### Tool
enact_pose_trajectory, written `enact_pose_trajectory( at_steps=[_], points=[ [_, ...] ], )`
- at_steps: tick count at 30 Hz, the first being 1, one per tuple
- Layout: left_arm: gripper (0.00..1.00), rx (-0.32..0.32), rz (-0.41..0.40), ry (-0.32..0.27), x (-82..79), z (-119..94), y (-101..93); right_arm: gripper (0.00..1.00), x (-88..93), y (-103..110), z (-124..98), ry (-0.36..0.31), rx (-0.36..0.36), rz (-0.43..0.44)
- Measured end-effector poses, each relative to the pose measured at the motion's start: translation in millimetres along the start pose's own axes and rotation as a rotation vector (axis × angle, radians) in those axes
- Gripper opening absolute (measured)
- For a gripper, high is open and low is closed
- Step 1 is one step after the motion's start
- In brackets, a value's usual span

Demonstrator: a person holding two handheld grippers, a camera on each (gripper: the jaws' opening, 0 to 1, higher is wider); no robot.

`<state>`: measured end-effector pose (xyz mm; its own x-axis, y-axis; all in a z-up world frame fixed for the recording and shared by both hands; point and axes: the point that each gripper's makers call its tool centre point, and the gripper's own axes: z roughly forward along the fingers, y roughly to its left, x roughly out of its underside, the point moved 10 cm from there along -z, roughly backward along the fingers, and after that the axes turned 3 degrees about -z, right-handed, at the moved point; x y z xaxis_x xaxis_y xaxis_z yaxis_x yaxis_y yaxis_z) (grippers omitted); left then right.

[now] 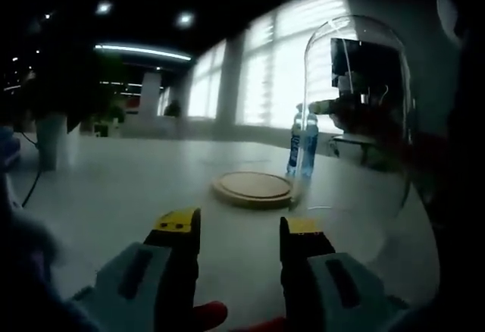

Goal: Open the cover put in the Mizone put the cover back on

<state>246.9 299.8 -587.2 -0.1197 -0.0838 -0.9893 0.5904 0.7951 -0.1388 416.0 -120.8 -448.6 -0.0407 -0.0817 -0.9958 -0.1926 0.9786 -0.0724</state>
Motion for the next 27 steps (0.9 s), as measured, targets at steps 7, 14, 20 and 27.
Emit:
enact_pose_trajectory(
  at_steps=[7, 14, 20, 27],
  points=[
    [0.34, 0.000, 0.003, 0.003, 0.4, 0, 0.9, 0.22, 2.6, -3, 6, -0.042, -0.022, 0.033],
    [0.34, -0.006, 0.006, 0.003, 0.5, 0, 1.2, 0.24, 2.8, -1, 11, -0.023, -0.024, 0.030],
    [0.34, -0.004, -0.004, -0.001, 0.2, 0, 2.1, 0.22, -0.2, -1, 11, 0.014, -0.036, 0.020],
    [0.34, -0.003, 0.008, 0.003, 0.6, 0, 1.4, 0.22, 0.2, -4, 11, 0.011, -0.053, 0.018]
  ],
)
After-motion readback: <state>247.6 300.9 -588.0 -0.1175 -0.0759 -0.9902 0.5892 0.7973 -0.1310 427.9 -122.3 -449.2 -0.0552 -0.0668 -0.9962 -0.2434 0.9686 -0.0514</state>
